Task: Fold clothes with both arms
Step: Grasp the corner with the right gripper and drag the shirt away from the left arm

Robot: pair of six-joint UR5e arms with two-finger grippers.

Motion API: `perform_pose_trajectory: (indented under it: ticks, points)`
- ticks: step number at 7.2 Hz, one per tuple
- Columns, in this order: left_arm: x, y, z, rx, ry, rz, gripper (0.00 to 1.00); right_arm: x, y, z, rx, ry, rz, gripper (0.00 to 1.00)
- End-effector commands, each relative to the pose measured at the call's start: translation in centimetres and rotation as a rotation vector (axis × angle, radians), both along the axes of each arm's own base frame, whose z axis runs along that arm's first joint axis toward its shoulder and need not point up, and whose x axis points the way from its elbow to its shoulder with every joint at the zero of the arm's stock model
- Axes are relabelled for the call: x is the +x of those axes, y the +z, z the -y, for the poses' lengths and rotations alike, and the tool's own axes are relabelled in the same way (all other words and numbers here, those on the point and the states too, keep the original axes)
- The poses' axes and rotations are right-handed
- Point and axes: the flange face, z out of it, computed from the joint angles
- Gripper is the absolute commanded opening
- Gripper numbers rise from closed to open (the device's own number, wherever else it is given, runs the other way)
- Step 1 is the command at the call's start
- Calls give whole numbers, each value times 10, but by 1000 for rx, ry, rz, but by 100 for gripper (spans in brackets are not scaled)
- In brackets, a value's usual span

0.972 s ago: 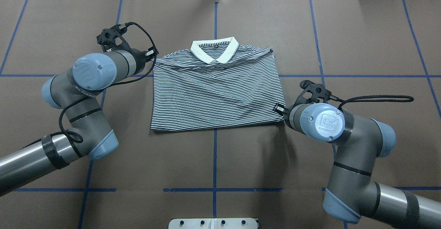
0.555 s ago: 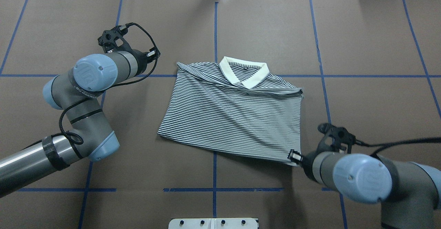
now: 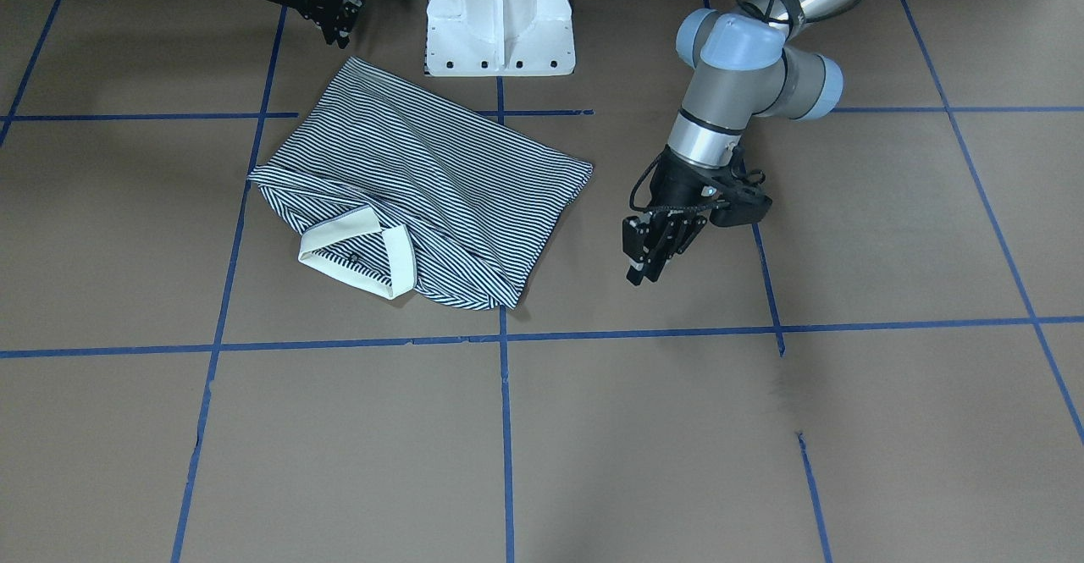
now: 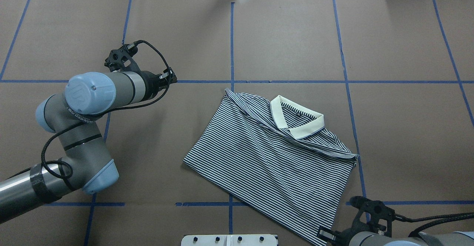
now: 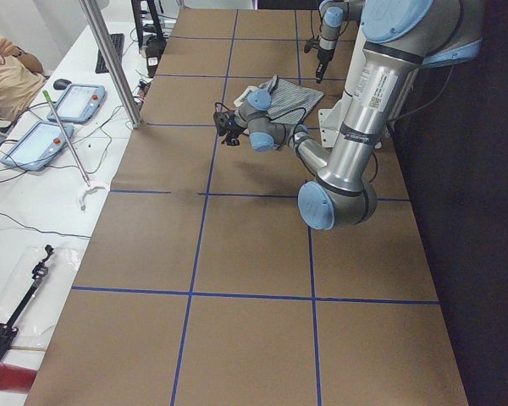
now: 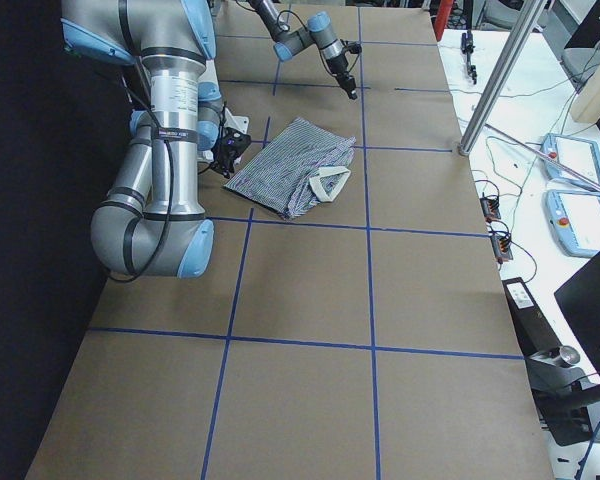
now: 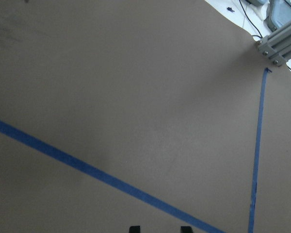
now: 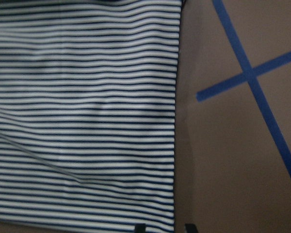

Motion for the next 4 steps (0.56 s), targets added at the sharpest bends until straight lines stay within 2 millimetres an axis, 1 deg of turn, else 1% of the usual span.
perform_pose_trajectory:
  ticks: [1,2,3,4]
  points:
    - [29,-17,-90,-103,115,7,47,26,-27,75,8,190,63,100]
    - [44,-30,-132,-185,155,50,49,33,-42,104,7,251,98,100]
    - [50,-41,-155,-224,180,102,49,40,-45,123,13,292,102,100]
    - [57,-37,-165,-234,197,132,49,39,-44,126,33,281,95,100]
